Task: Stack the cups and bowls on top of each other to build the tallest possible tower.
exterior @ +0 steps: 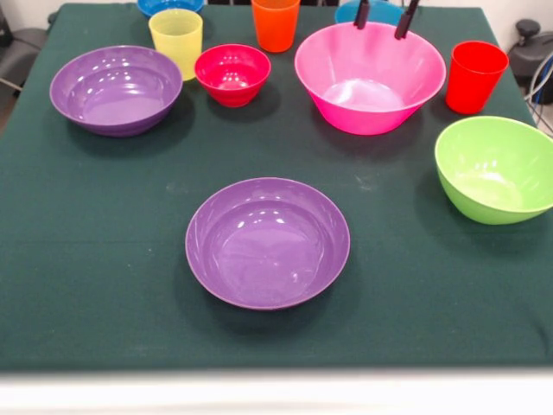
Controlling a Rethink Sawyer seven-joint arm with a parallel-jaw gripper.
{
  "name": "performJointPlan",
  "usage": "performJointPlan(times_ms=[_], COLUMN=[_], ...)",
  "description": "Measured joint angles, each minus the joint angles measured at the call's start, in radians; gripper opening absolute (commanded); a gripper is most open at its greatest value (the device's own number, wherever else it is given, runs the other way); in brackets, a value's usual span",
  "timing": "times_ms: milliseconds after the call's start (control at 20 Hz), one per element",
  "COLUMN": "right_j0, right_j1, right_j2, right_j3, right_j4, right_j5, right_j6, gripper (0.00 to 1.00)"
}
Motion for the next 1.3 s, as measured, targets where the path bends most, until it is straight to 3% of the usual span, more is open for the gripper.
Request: performJointPlan(times_ms=[150,400,600,1300], right_j0=[-0.013,-0.088,-0.098,0.082], right_j1=[-0.005,-0.023,-0.020,0.013], right_j2=[0.012,0.054,0.062,0.077], right_j3=[0.002,0.003,-0.001,-0.079], right_j4=[-0.014,-0.088,-0.103,-0.080], right_j5=[0.000,0.000,0.004,0.028], right_j6=[0.000,0.000,0.000,0.000], gripper=[1.00,1.00,1.00,1.00])
